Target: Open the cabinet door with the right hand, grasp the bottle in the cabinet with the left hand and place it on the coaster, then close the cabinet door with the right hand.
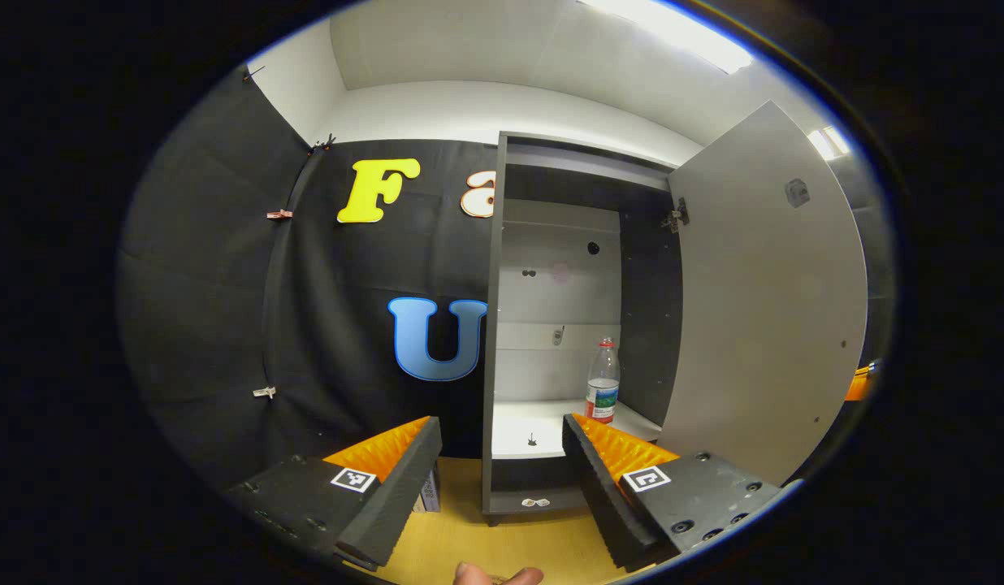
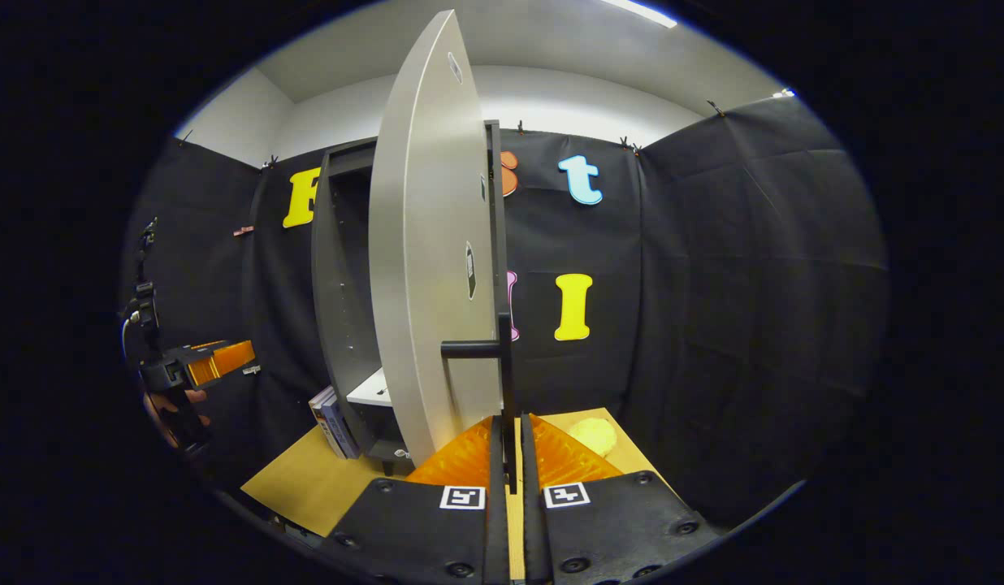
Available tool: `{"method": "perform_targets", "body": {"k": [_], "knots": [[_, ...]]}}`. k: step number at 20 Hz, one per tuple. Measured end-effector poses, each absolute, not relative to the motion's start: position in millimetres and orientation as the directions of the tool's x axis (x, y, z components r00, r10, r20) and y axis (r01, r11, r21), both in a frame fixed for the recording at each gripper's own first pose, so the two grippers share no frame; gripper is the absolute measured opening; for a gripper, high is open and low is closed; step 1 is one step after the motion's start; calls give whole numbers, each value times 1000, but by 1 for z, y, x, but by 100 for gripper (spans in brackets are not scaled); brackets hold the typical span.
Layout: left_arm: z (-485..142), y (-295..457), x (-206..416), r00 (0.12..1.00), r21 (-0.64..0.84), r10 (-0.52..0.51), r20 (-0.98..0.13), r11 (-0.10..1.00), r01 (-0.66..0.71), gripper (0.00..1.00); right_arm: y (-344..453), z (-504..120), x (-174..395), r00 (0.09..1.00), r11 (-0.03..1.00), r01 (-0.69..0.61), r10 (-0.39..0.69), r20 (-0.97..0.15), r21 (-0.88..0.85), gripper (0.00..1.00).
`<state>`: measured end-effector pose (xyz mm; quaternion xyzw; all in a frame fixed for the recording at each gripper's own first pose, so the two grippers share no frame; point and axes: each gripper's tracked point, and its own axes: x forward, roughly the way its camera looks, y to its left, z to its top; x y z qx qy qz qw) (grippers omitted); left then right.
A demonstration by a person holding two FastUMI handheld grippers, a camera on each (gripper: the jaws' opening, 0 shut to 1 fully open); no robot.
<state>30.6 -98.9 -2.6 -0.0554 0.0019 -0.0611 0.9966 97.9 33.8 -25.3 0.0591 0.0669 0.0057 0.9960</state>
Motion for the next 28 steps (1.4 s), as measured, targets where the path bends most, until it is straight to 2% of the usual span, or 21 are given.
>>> {"method": "perform_targets", "body": {"k": [3,5,6,9,10,13,14,15,16,17,20,21,23,24,26,28], "knots": [[-2,-122,44,991,-112,-136,0,985,135,92,26,-25,99,992,993,6,9,-128,121,12],[1,-141,56,989,-112,-149,1,983,148,95,33,-26,99,991,990,-23,41,-128,138,12],[5,-152,63,987,-109,-158,7,981,158,92,36,-26,100,990,991,-39,55,-127,127,12],[14,-189,83,981,-97,-192,27,976,194,97,28,-26,95,989,995,-83,89,-118,56,12],[16,-202,91,978,-93,-207,30,973,209,94,27,-25,96,989,994,-98,103,-110,46,11],[21,-233,115,974,-91,-220,46,970,224,94,29,-21,96,988,990,-125,130,-82,60,11],[23,-245,123,973,-93,-226,50,969,230,94,26,-21,96,989,990,-119,124,-75,72,12],[21,-257,132,971,-96,-235,51,966,239,94,21,-21,98,992,993,-95,101,-72,76,18],[19,-267,142,969,-102,-241,47,964,244,94,13,-21,99,996,995,-58,63,-67,79,18],[14,-279,151,968,-107,-246,41,962,249,94,7,-20,99,997,995,-28,34,-65,92,29],[3,-302,182,969,-111,-247,28,962,249,92,-10,-28,102,995,993,68,-60,-81,96,80],[-2,-308,192,969,-112,-244,26,963,245,95,-22,-26,102,993,991,104,-99,-63,86,97],[-8,-314,211,973,-103,-230,19,967,231,95,-31,-22,109,991,988,132,-131,-23,84,100],[-10,-315,220,976,-100,-217,20,971,218,95,-31,-23,113,991,987,133,-132,-22,85,98],[-13,-322,239,979,-102,-201,20,974,202,92,-31,-32,113,992,990,122,-119,-47,67,98],[-19,-327,254,981,-100,-193,11,976,194,95,-37,-36,109,990,990,124,-120,-68,61,98]]}}
